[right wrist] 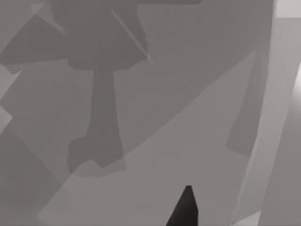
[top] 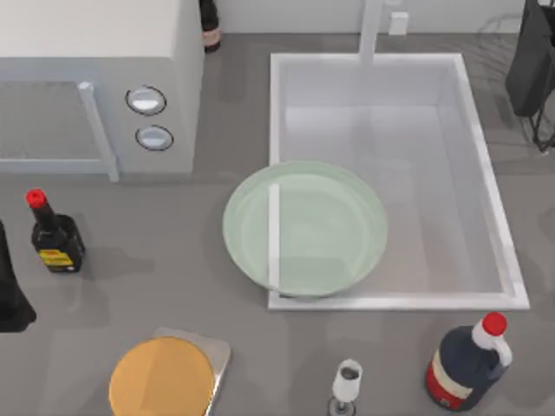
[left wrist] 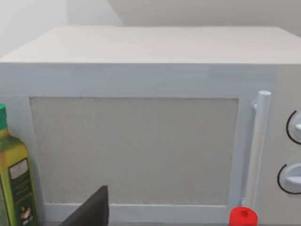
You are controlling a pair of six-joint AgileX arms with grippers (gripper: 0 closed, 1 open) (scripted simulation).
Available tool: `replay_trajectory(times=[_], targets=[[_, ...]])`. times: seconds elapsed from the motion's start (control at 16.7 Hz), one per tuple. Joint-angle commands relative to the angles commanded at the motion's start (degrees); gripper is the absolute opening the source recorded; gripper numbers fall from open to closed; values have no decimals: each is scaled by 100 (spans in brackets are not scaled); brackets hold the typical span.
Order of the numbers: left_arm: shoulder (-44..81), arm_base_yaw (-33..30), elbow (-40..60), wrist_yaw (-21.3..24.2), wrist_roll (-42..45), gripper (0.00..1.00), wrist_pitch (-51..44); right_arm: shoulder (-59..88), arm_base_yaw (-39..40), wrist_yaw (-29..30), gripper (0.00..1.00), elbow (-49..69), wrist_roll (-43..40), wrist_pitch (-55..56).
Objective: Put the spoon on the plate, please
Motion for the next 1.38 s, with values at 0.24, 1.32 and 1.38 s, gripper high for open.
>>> replay_trajectory(times=[0.24, 1.32, 1.38], targets=[[0, 0, 0, 0, 0, 100, 0, -77, 1, 0, 0, 87, 5, -104], [0, 0, 0, 0, 0, 100, 0, 4502, 4150, -23, 0, 6147, -241, -1636], [0, 0, 0, 0, 0, 100, 0, 4736, 4406, -16, 0, 6471, -236, -1694]])
